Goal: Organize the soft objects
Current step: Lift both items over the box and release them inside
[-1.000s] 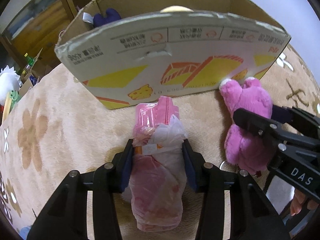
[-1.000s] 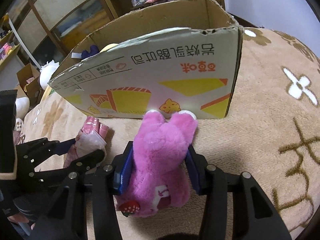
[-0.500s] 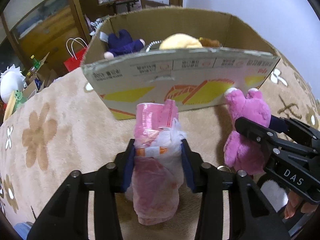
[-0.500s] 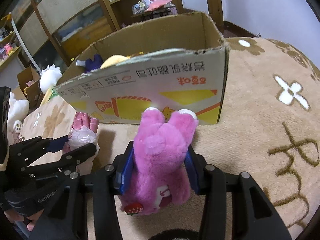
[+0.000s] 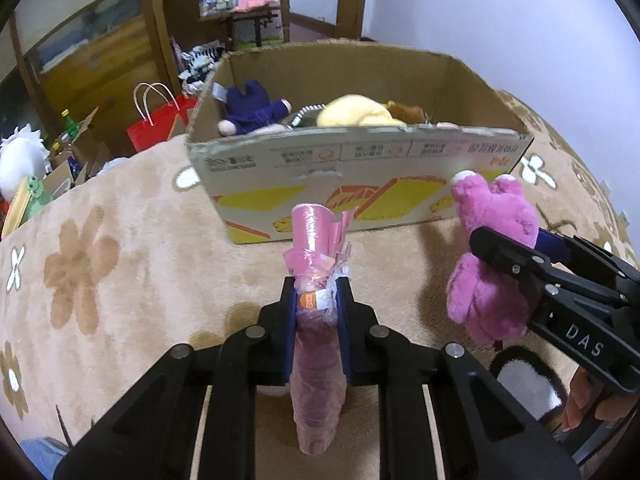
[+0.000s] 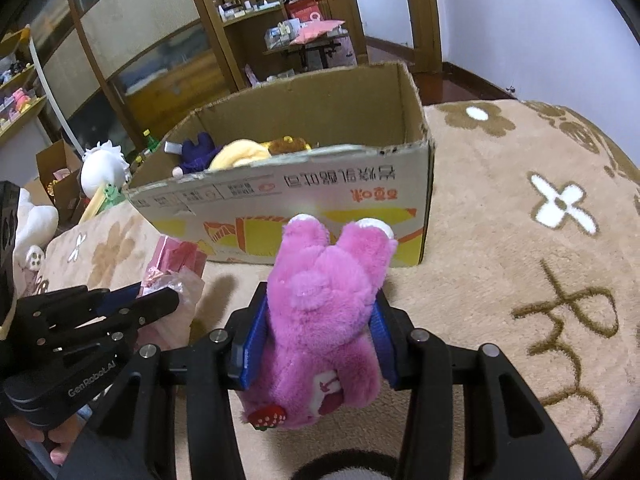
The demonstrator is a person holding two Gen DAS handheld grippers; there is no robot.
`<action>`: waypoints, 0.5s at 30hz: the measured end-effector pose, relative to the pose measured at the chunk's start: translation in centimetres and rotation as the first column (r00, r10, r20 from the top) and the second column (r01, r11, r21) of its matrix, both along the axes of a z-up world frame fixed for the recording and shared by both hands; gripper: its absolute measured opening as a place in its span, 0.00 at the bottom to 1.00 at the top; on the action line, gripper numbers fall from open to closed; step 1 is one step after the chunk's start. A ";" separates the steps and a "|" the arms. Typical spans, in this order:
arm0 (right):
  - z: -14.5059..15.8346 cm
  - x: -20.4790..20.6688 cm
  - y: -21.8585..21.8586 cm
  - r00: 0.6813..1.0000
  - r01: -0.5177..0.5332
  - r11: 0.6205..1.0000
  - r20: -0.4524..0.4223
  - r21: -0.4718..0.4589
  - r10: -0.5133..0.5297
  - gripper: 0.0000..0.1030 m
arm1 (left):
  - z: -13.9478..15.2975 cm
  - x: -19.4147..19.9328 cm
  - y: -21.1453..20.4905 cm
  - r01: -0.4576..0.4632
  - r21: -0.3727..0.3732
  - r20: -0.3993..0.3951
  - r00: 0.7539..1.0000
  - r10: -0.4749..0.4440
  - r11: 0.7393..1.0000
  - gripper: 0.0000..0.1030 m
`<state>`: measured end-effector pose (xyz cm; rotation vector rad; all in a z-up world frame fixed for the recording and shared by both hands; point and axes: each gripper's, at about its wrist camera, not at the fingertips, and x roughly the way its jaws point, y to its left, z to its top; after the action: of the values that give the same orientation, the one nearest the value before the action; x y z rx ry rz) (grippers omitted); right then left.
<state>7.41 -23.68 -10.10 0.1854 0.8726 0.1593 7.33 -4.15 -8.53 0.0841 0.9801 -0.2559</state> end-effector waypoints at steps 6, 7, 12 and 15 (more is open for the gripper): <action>2.0 -1.1 -0.3 0.998 0.013 1.000 0.065 -0.001 -0.013 0.48 | 3.0 -1.5 1.1 -0.053 0.004 0.131 0.990 0.052 0.999 0.16; 2.5 -1.3 -0.3 0.996 0.018 1.000 0.084 -0.003 -0.018 0.48 | 3.5 -1.7 1.2 -0.060 0.006 0.152 0.987 0.059 0.998 0.16; 5.3 -2.3 -0.6 0.984 0.028 1.000 0.174 0.008 -0.029 0.48 | 6.5 -2.7 1.9 -0.066 -0.022 0.255 0.964 0.070 0.998 0.16; 6.8 -2.7 -0.4 0.976 0.025 1.000 0.216 0.000 -0.024 0.48 | 8.4 -3.4 1.8 -0.063 -0.033 0.323 0.944 0.070 0.997 0.16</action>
<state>4.75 -24.07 -3.29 0.1731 0.6537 0.1525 3.93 -2.35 -0.13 0.0694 0.6508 -0.1833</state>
